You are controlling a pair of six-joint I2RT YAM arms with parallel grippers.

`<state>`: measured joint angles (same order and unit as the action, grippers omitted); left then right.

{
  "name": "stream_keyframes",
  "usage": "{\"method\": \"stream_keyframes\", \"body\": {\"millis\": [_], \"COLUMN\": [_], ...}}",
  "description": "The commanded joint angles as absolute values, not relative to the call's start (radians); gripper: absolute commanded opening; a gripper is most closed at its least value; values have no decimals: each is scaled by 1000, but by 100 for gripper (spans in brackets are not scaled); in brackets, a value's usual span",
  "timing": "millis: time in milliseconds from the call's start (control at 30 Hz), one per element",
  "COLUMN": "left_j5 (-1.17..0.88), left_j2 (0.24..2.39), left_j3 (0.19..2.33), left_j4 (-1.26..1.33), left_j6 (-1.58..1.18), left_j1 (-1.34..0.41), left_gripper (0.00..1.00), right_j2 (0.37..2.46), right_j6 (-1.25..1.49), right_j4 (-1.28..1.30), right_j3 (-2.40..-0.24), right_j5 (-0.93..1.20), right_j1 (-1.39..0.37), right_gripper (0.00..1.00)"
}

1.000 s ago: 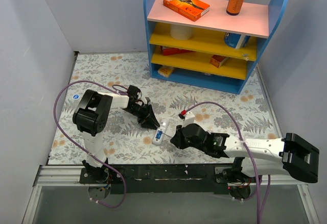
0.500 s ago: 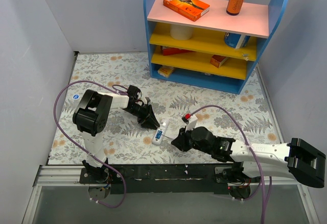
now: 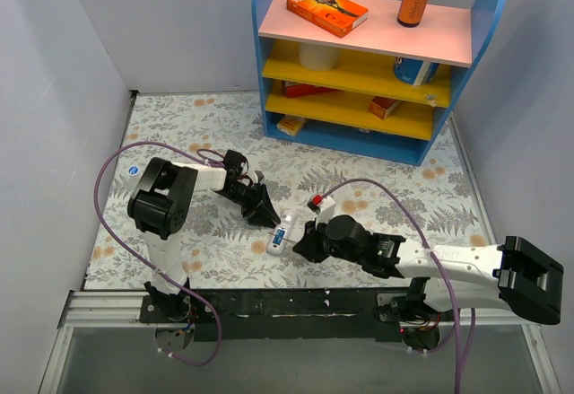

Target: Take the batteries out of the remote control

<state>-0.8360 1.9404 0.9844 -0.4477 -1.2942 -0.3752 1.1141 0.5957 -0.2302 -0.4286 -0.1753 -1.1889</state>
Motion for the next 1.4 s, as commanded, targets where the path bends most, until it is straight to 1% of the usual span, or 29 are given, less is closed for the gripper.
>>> {"method": "stream_keyframes", "body": {"millis": [0, 67, 133, 167, 233, 367, 500, 567, 700, 900, 1367], "left_j5": [-561, -566, -566, -568, -568, -568, -572, -574, -572, -574, -568], "left_j2": [2019, 2020, 2020, 2019, 2016, 2014, 2016, 2014, 2008, 2006, 2008], "left_j3": [934, 936, 936, 936, 934, 936, 936, 934, 930, 930, 925], "left_j4": [-459, -457, -459, -459, -459, -459, -454, -456, -451, -451, -453], "left_j6": [-1243, -1243, -1243, -1241, -1243, -1243, -1244, -1244, -1247, -1246, -1247], "left_j1": [-397, -397, -396, -397, -397, -397, -397, -397, -397, -397, -397], "left_gripper": [29, 29, 29, 29, 29, 30, 30, 30, 30, 30, 30], "right_j2": [1088, 1100, 1120, 1144, 1164, 1213, 1290, 1327, 1362, 1408, 1459], "right_j6": [583, 584, 587, 589, 594, 585, 540, 526, 520, 543, 542], "right_j4": [-70, -2, 172, 231, 355, 498, 607, 649, 638, 621, 615], "right_j3": [-572, -642, -705, -763, -813, -917, -1024, -1046, -1080, -1108, -1147], "right_j5": [-198, -207, -221, -227, -229, -215, -140, -135, -68, -32, -23], "right_j1": [-1186, -1186, -1183, -1183, -1177, -1154, -1102, -1094, -1081, -1075, -1075], "right_gripper": [1, 1, 1, 1, 1, 1, 1, 1, 1, 1, 1]}}
